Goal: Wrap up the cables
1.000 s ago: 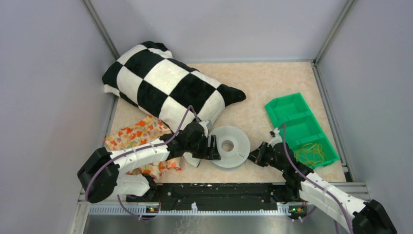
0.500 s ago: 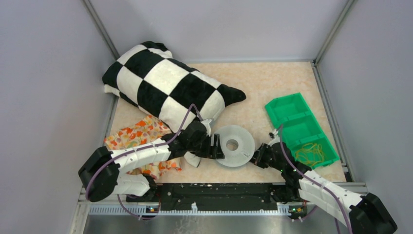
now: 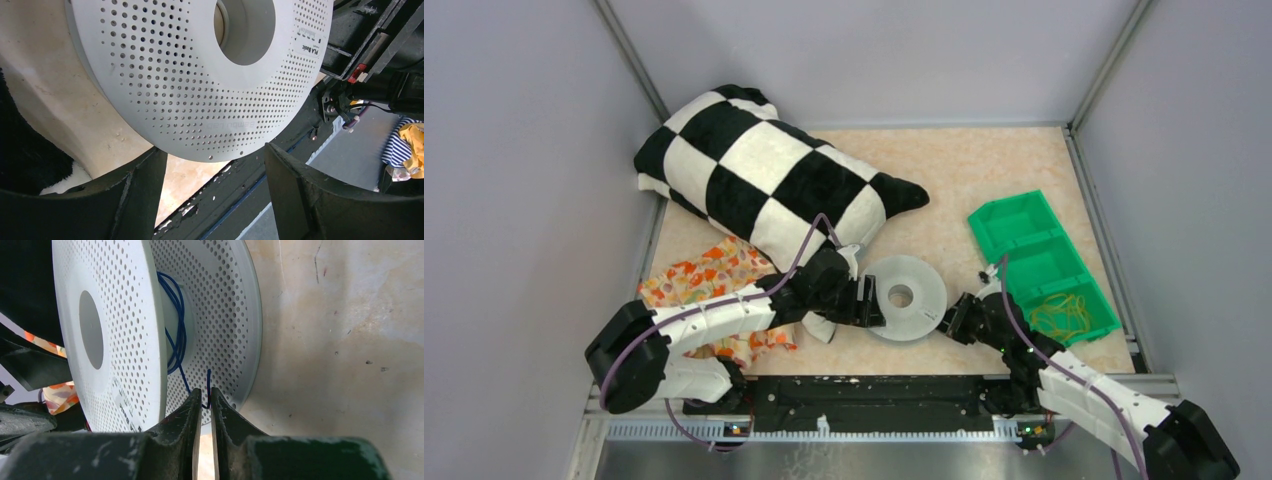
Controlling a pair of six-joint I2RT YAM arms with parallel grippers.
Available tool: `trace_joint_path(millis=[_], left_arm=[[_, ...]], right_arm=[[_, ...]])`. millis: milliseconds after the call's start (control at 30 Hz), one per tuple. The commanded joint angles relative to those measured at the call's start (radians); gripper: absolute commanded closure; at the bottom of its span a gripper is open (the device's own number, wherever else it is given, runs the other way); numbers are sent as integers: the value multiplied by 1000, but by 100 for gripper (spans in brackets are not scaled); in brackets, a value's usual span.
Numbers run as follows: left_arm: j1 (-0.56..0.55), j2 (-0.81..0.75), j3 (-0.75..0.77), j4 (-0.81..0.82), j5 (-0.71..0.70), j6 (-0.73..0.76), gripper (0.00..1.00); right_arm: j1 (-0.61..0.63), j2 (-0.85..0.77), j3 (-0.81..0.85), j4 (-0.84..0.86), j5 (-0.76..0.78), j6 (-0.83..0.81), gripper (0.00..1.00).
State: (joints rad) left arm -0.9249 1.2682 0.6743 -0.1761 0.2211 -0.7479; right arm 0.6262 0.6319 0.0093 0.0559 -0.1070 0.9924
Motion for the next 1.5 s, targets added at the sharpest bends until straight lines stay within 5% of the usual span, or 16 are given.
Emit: trace_joint_path(millis=[0, 533, 767, 1467], left_arm=[[-6, 2, 33, 65, 8, 25, 23], [-8, -46, 26, 57, -8, 45, 23], [-8, -36, 24, 68, -1, 44, 23], [-8, -36, 23, 98, 11, 54, 23]], right_arm=[[7, -9, -13, 22, 5, 10, 87], [7, -199, 24, -191, 38, 31, 78], [7, -217, 28, -220, 37, 25, 67], [7, -308, 179, -477, 141, -35, 61]])
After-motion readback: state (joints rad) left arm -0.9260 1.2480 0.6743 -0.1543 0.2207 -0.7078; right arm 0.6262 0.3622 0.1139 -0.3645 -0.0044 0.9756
